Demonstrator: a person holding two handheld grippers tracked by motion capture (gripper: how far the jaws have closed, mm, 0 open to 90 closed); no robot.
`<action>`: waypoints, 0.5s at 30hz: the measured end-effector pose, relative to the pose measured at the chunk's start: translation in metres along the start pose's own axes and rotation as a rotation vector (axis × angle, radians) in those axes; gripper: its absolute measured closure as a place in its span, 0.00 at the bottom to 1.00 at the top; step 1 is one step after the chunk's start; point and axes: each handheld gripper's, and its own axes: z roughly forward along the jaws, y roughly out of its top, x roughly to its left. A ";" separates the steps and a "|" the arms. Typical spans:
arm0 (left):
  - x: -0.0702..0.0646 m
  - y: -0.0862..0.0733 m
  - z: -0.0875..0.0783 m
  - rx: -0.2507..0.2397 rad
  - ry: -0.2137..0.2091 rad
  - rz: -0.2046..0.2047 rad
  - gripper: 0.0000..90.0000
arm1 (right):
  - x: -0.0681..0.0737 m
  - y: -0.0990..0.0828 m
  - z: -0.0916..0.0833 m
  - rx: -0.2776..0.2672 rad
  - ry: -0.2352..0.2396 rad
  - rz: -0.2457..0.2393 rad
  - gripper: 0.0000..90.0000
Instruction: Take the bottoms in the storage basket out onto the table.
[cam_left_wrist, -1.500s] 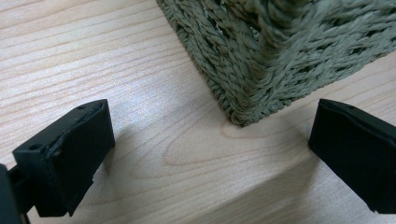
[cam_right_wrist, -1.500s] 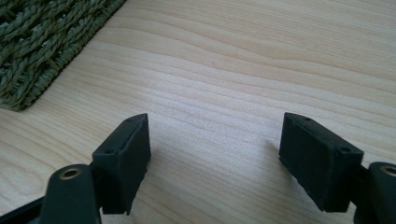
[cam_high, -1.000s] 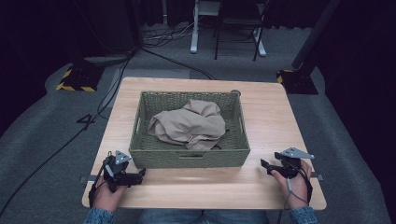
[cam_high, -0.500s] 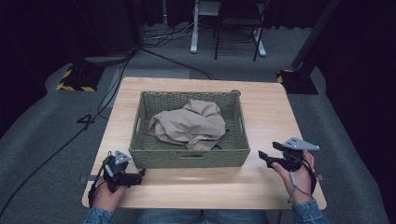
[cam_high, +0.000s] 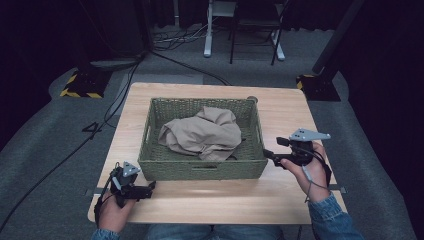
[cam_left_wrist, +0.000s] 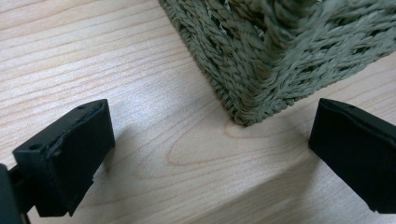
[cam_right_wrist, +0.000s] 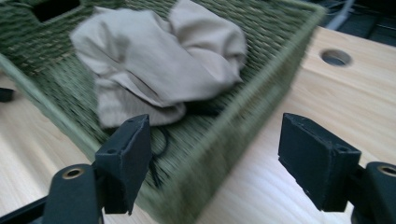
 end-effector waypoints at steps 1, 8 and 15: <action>0.000 0.000 0.000 0.000 0.000 0.000 0.00 | 0.000 0.000 0.000 0.000 0.000 0.000 0.29; 0.000 0.000 0.000 -0.001 0.000 -0.001 0.00 | 0.012 0.040 0.029 0.034 0.056 -0.036 0.27; 0.000 0.000 0.000 0.000 0.000 -0.001 0.00 | 0.020 0.061 0.055 0.062 0.069 -0.054 0.24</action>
